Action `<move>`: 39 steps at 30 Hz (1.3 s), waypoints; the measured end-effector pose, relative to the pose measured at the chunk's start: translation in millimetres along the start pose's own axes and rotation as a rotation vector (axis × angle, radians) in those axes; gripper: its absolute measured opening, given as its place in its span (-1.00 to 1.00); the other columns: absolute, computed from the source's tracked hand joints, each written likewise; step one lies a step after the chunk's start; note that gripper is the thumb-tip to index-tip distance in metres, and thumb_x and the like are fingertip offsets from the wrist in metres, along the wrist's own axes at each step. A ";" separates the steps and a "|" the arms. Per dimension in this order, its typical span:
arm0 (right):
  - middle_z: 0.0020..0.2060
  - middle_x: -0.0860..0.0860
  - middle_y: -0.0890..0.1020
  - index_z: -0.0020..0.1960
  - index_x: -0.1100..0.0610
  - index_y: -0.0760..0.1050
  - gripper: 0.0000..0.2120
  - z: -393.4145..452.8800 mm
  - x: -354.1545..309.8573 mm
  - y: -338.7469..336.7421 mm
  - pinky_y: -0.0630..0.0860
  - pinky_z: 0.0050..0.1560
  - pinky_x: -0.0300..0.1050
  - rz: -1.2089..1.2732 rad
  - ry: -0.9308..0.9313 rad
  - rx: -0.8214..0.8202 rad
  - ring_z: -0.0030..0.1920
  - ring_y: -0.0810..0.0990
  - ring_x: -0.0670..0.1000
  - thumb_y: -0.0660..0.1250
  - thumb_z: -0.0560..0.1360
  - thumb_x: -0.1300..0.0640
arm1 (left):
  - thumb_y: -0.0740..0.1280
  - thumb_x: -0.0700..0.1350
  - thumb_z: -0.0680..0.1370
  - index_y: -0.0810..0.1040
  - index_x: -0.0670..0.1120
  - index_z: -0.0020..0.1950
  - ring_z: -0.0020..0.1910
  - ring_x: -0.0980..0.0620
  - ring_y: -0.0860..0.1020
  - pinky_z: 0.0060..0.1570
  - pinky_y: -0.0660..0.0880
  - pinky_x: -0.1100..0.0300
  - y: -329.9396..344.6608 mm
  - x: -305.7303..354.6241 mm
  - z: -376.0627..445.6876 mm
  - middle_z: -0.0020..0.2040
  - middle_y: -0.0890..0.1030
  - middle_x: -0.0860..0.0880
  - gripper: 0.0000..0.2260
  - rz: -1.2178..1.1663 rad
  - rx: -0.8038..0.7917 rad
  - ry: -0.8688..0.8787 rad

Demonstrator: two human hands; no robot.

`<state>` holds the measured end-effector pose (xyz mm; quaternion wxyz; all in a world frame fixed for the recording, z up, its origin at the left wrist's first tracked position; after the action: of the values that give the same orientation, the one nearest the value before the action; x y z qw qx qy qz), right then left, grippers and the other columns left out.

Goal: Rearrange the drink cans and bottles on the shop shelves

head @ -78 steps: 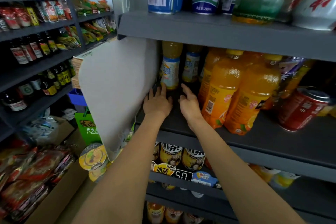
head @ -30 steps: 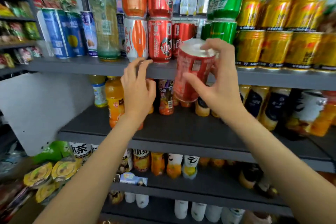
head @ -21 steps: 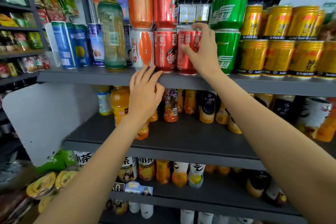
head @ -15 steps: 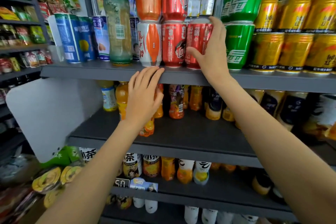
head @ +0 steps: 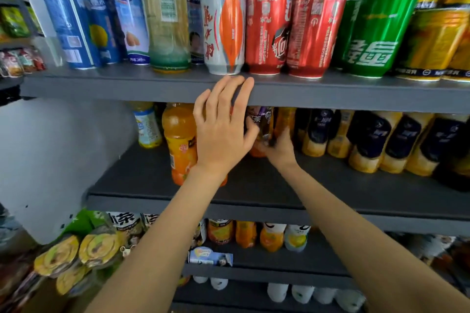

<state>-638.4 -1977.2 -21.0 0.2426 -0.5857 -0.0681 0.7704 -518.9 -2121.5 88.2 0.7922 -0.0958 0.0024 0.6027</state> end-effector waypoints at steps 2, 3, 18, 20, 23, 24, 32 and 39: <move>0.33 0.15 0.41 0.44 0.18 0.09 -0.17 19.5 4.3 21.5 0.38 0.31 0.10 -0.005 0.101 -0.013 0.32 0.40 0.15 0.50 0.36 0.06 | 0.33 -0.10 0.39 0.30 -0.10 0.37 0.32 -0.04 0.31 0.35 0.09 0.09 1.2 -0.7 -0.2 0.27 0.48 -0.12 -0.44 0.003 0.008 0.018; 0.33 0.16 0.41 0.44 0.19 0.10 -0.23 23.0 7.1 28.8 0.38 0.30 0.08 -0.033 0.112 -0.002 0.32 0.41 0.16 0.47 0.39 0.09 | 0.33 -0.10 0.39 0.30 -0.10 0.37 0.32 -0.03 0.31 0.35 0.10 0.10 1.7 -0.4 -0.8 0.27 0.49 -0.12 -0.45 0.004 0.014 0.023; 0.08 0.18 0.49 0.20 0.29 0.29 -0.43 -54.0 18.1 -47.9 0.43 -0.05 -0.15 -0.206 -0.097 0.006 0.00 0.51 0.04 0.51 0.36 0.13 | 0.32 -0.14 0.39 0.28 -0.13 0.43 0.42 -0.06 0.20 0.43 -0.02 0.01 -11.1 18.0 -1.7 0.39 0.38 -0.13 -0.39 0.002 -0.147 -0.173; 0.07 0.15 0.51 0.20 0.26 0.29 -0.42 -74.8 23.9 -79.1 0.37 -0.10 -0.24 -0.216 -0.120 -0.022 -0.02 0.48 -0.02 0.52 0.34 0.13 | 0.29 -0.17 0.40 0.27 -0.16 0.45 0.44 -0.12 0.17 0.42 0.02 -0.02 -18.0 35.9 -4.5 0.44 0.30 -0.16 -0.39 -0.054 -0.189 -0.294; 0.13 0.10 0.51 0.28 0.19 0.24 -0.36 -111.5 37.3 -140.1 0.39 -0.03 -0.23 -0.170 -0.150 -0.058 0.05 0.51 0.03 0.52 0.35 0.13 | 0.25 -0.23 0.42 0.30 -0.18 0.43 0.42 -0.22 0.21 0.34 0.17 -0.11 -30.4 91.2 -10.2 0.44 0.27 -0.22 -0.44 -0.197 -0.257 -0.355; 0.16 0.09 0.50 0.32 0.19 0.21 -0.32 -126.1 43.3 -165.9 0.37 -0.03 -0.24 -0.162 -0.169 -0.060 0.09 0.50 0.03 0.52 0.35 0.13 | 0.23 -0.23 0.43 0.31 -0.17 0.42 0.40 -0.23 0.24 0.31 0.20 -0.13 -34.0 117.6 -10.8 0.43 0.28 -0.23 -0.46 -0.251 -0.286 -0.345; 0.20 0.09 0.50 0.43 0.22 0.11 -0.21 -233.0 136.8 -443.4 0.31 0.00 -0.34 -0.320 -0.103 0.084 0.20 0.50 0.10 0.50 0.37 0.19 | 0.22 -0.20 0.54 0.26 -0.09 0.46 0.32 -0.08 0.35 0.30 0.18 -0.02 -38.9 378.9 -9.1 0.43 0.28 -0.07 -0.52 -0.561 -0.644 -0.250; 0.18 0.05 0.48 0.36 0.19 0.19 -0.23 -267.8 153.8 -662.1 0.34 0.06 -0.33 -0.329 -0.028 0.504 0.17 0.44 -0.04 0.55 0.30 0.17 | 0.17 -0.18 0.58 0.23 -0.07 0.46 0.31 0.00 0.36 0.27 0.21 0.04 -23.5 573.9 0.2 0.38 0.33 -0.02 -0.56 -0.809 -0.836 -0.046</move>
<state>-223.4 -1377.4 21.3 0.5009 -0.4776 0.0279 0.7213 -339.5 -1579.8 23.5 0.8541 -0.3806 -0.2900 0.2039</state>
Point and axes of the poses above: each hand's wrist, its own z-axis towards the middle knuckle, its own y-axis out of the palm, x = y × z, the point moved 6 cm from there along z, towards the middle knuckle
